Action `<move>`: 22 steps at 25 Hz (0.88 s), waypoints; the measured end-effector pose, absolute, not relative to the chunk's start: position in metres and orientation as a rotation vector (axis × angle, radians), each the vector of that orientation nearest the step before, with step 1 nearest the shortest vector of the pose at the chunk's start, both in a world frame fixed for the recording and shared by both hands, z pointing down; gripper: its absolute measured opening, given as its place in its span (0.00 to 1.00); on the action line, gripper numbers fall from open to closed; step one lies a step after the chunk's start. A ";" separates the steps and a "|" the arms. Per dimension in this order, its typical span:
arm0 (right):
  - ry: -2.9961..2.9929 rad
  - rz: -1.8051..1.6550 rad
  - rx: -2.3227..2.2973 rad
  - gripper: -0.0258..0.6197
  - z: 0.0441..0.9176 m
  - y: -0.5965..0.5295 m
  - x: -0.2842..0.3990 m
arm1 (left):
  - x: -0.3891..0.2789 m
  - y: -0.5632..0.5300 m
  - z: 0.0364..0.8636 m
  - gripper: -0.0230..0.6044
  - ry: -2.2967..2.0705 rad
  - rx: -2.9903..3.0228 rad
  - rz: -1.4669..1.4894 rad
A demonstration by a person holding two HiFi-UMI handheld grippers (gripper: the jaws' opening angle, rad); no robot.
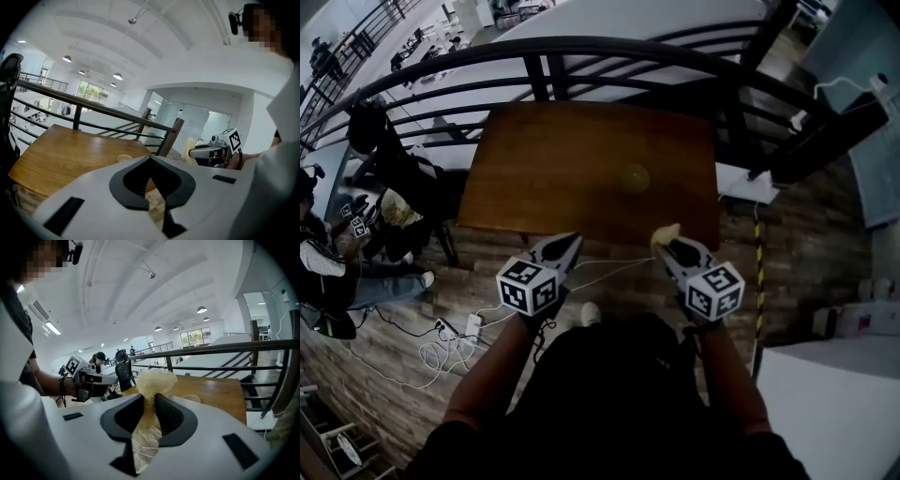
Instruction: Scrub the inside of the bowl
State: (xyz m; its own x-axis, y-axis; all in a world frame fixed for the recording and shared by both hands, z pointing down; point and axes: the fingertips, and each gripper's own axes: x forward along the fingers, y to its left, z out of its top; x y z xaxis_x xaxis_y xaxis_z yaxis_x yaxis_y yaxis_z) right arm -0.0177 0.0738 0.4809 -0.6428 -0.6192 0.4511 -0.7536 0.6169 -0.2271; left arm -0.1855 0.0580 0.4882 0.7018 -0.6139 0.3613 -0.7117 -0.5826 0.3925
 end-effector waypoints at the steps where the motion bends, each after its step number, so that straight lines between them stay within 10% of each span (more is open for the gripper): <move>1: -2.515 0.572 1.107 0.18 0.480 0.078 -0.013 | -0.179 0.062 0.488 0.03 -1.014 2.394 0.251; 22: -2.536 0.658 1.020 0.17 0.495 0.227 0.136 | -0.012 0.221 0.498 0.03 -1.038 2.296 0.235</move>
